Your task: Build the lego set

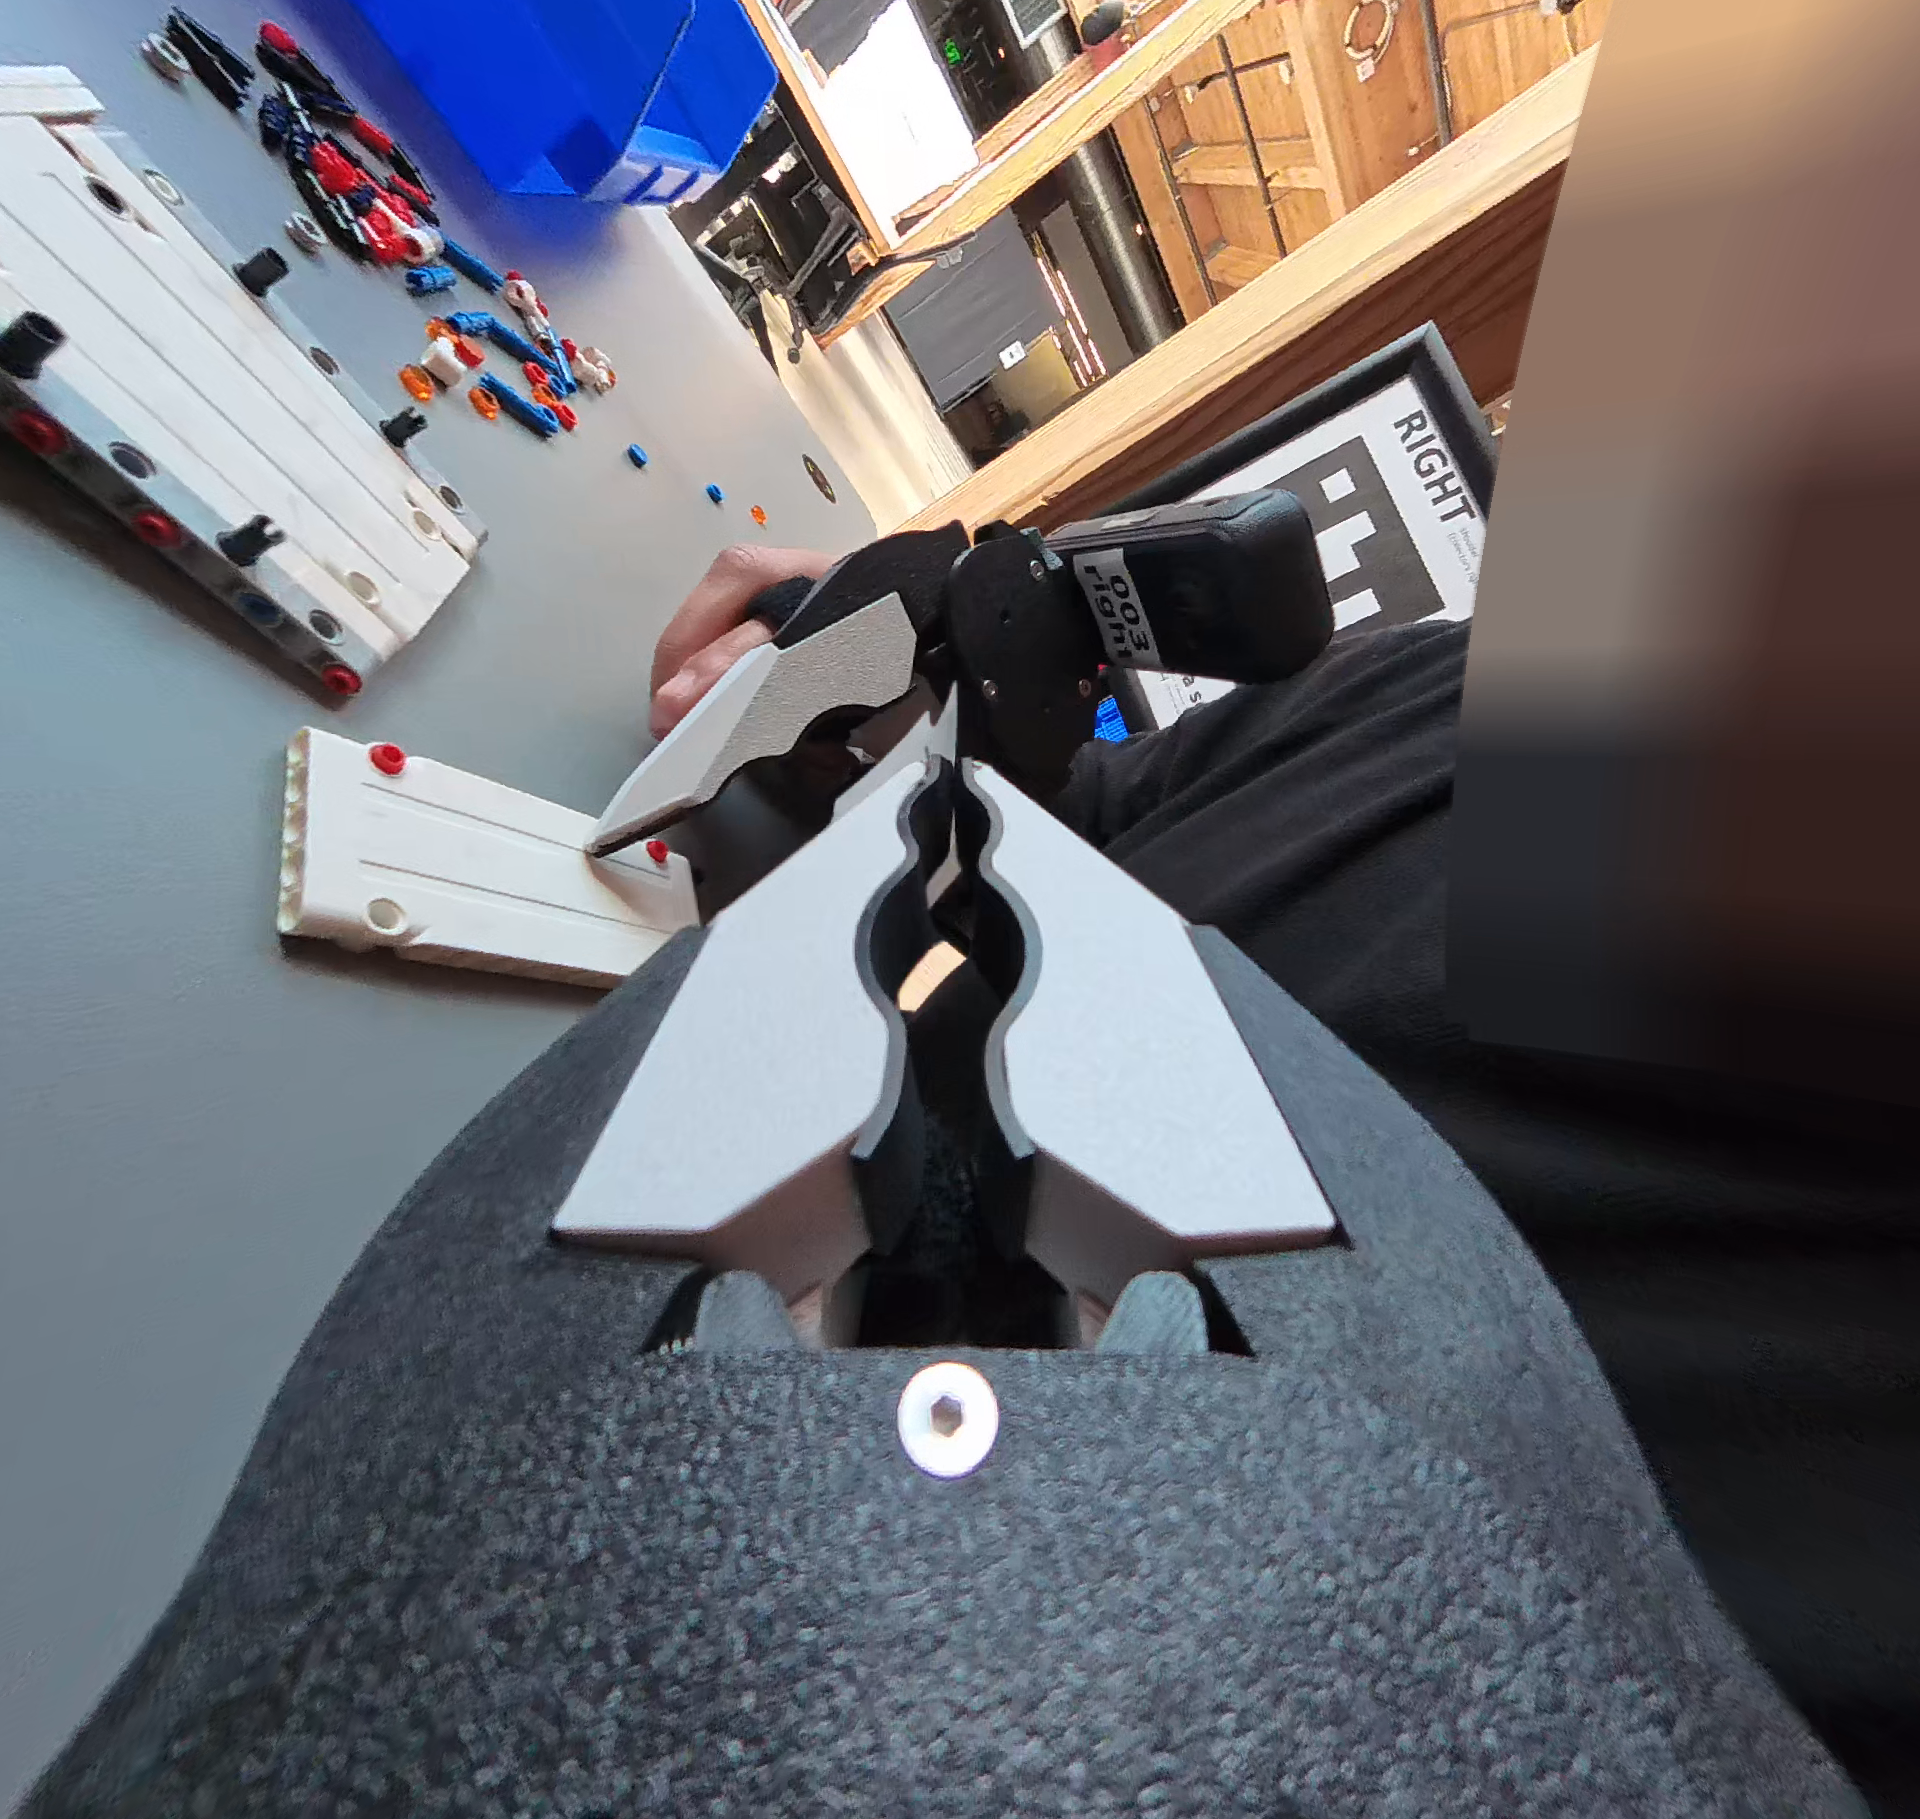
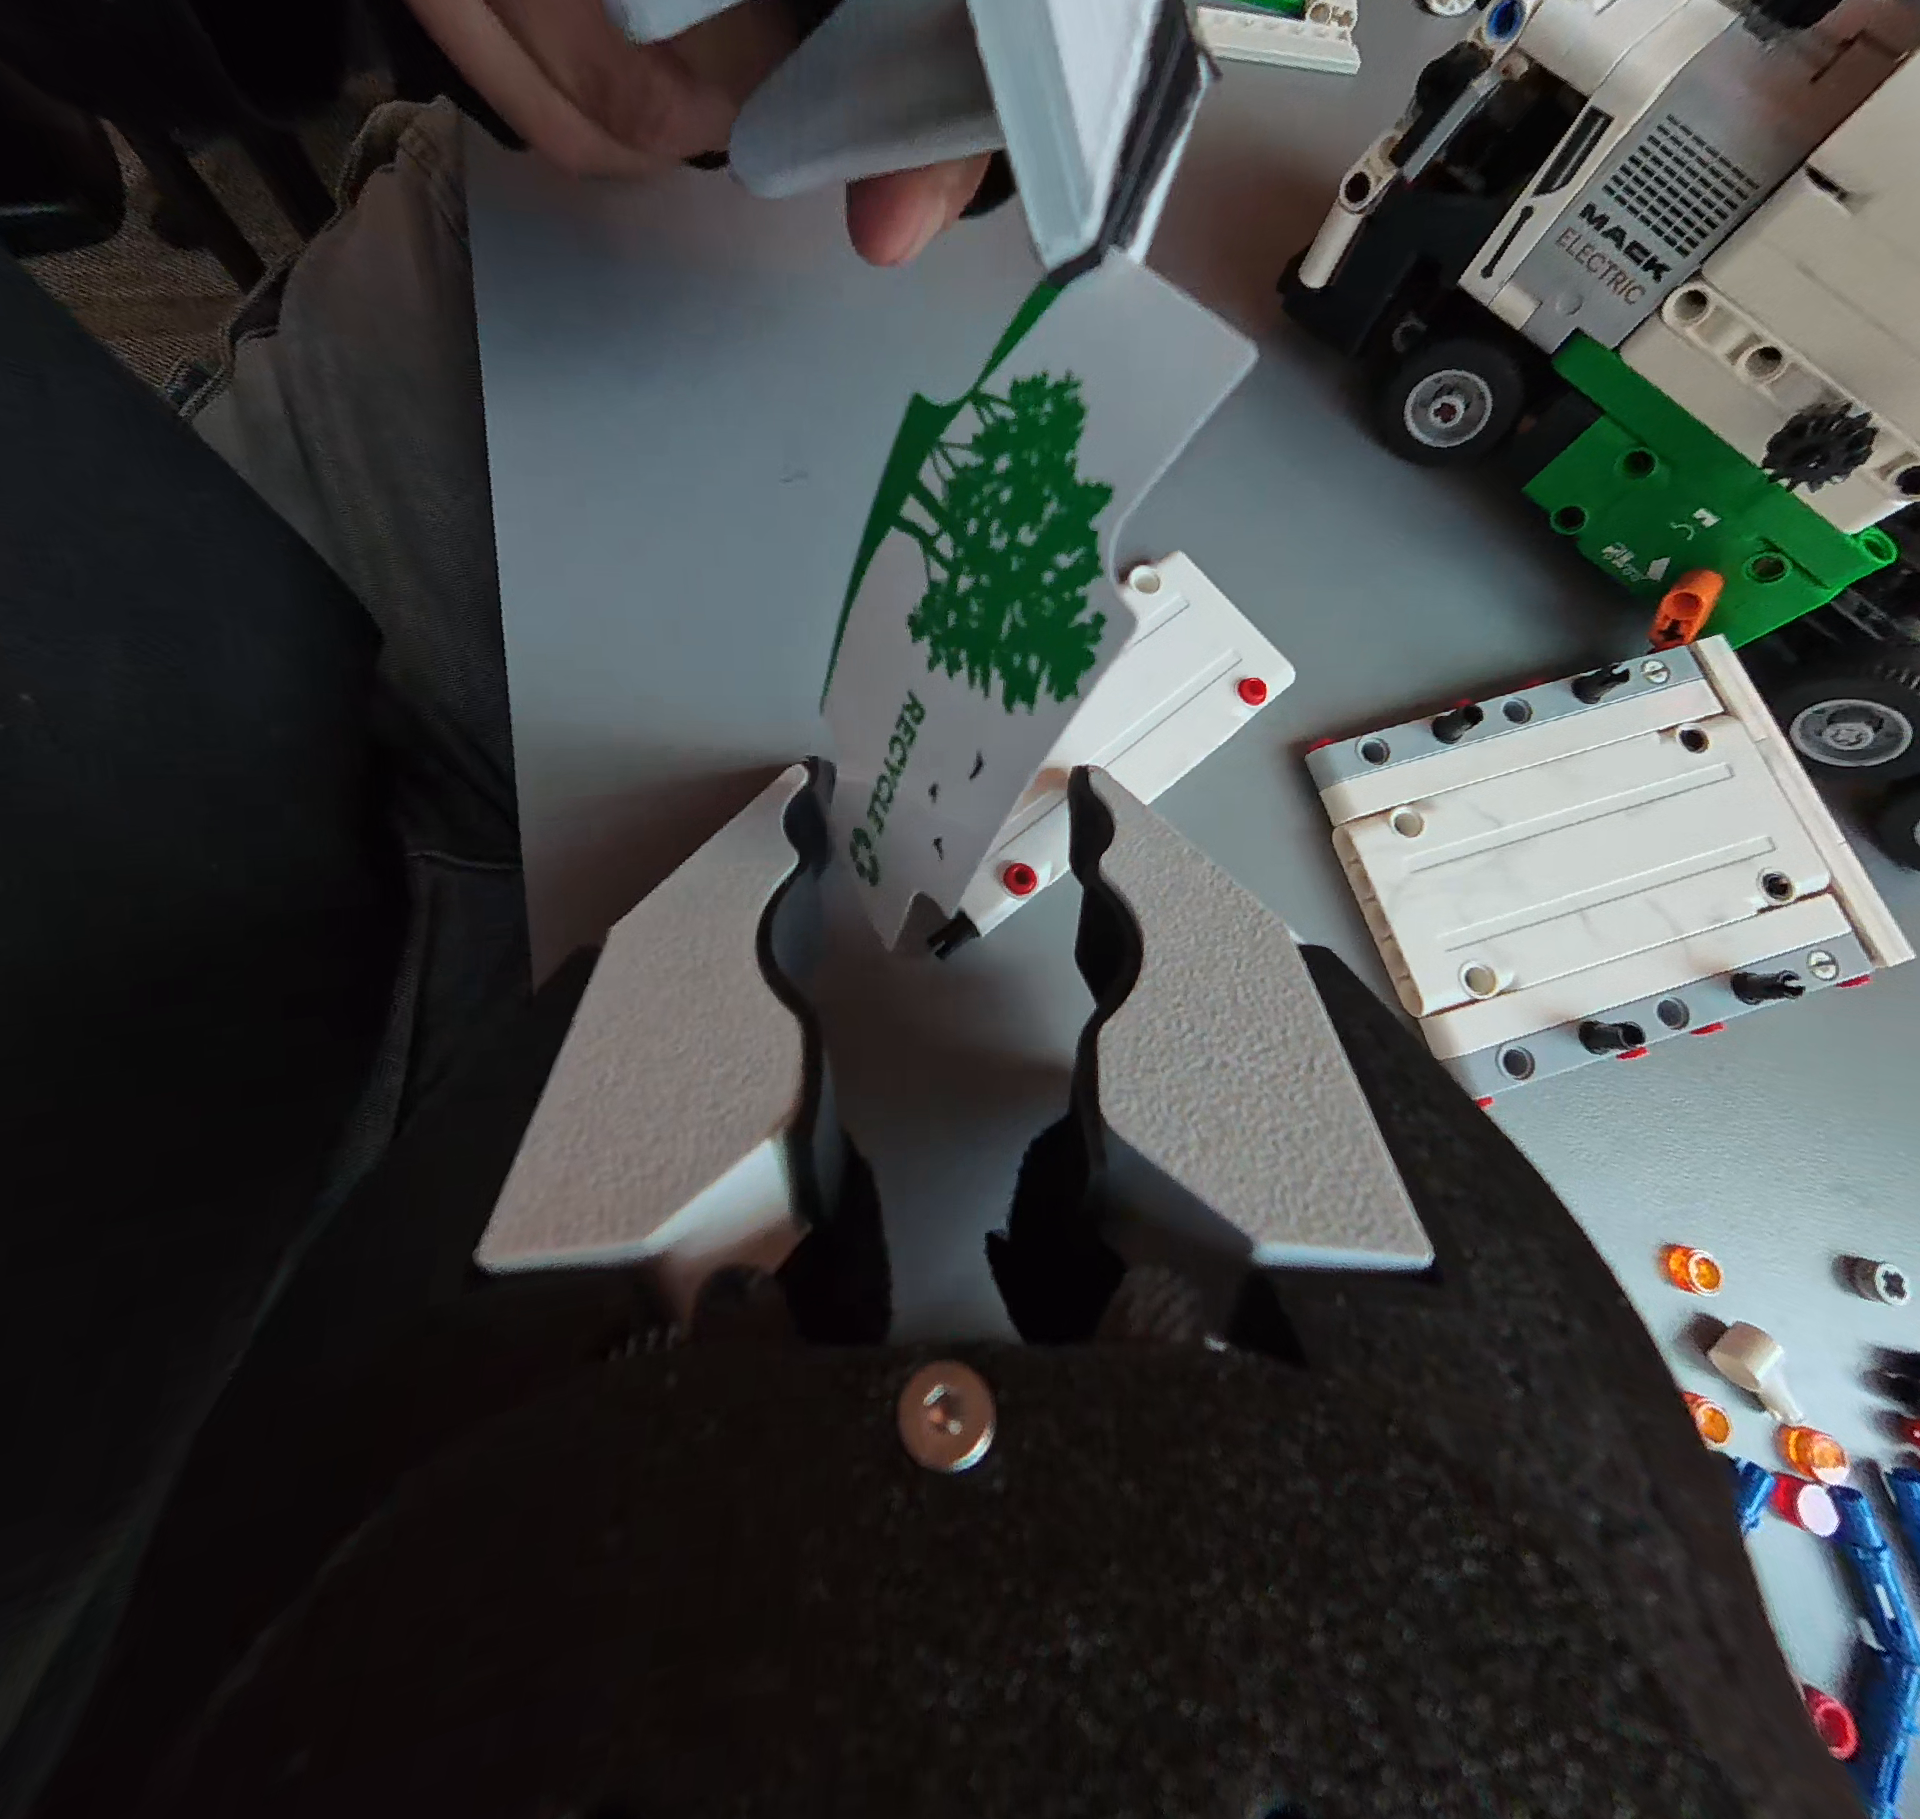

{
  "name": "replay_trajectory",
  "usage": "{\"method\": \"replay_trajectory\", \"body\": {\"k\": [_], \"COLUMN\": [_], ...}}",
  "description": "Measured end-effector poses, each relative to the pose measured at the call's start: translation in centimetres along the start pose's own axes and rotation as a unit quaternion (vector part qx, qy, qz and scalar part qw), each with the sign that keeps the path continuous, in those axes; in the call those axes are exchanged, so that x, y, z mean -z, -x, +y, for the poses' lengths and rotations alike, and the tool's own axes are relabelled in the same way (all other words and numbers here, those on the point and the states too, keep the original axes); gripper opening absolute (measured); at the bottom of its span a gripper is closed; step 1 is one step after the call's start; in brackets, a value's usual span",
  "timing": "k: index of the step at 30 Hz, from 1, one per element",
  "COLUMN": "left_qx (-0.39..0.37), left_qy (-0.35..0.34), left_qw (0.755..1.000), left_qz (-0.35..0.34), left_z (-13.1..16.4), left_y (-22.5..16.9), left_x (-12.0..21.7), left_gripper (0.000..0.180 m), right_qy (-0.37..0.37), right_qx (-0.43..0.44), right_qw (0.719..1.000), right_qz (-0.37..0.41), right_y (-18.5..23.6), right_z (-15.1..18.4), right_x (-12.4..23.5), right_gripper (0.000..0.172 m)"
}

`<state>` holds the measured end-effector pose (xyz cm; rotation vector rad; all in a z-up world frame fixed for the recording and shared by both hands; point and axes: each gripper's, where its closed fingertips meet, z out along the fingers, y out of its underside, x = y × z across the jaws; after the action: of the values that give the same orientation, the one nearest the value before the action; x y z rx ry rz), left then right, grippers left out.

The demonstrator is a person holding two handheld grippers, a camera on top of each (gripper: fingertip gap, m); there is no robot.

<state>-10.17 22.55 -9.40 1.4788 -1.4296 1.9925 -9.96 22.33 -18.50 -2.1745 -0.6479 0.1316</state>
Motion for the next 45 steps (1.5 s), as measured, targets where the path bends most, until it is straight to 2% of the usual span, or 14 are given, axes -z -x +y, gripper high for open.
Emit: {"method": "replay_trajectory", "body": {"k": [6,10,13,17,20,30,45], "left_qx": [-0.010,-0.056,-0.058,-0.061,-0.062,-0.066,-0.066], "left_qy": [-0.008,0.006,-0.006,-0.027,-0.033,-0.041,-0.038], "left_qw": [1.000,0.998,0.998,0.997,0.997,0.996,0.996], "left_qz": [0.014,0.031,0.037,0.041,0.043,0.047,0.041], "left_z": [-0.5,-0.3,-0.7,-1.2,-1.4,-1.6,-1.4], "left_y": [0.2,-1.1,-1.4,-1.4,-1.2,-1.5,-1.2], "left_x": [0.6,0.4,0.6,1.2,1.4,1.7,1.9], "left_gripper": [0.000,0.000,0.000,0.000,0.000,0.000,0.000], "right_qy": [-0.019,-0.062,-0.093,-0.156,-0.177,-0.154,-0.157], "right_qx": [-0.043,-0.064,-0.096,-0.155,-0.187,-0.205,-0.215], "right_qw": [0.997,0.991,0.984,0.961,0.945,0.941,0.938], "right_qz": [-0.061,-0.099,-0.116,-0.168,-0.201,-0.220,-0.220], "right_y": [0.9,1.2,0.9,1.0,0.9,1.1,0.7], "right_z": [-0.3,-1.2,-1.9,-3.1,-3.3,-2.8,-2.7], "right_x": [0.6,1.7,2.5,4.3,5.1,4.7,4.9], "right_gripper": [0.050,0.053,0.055,0.039,0.031,0.018,0.004]}}
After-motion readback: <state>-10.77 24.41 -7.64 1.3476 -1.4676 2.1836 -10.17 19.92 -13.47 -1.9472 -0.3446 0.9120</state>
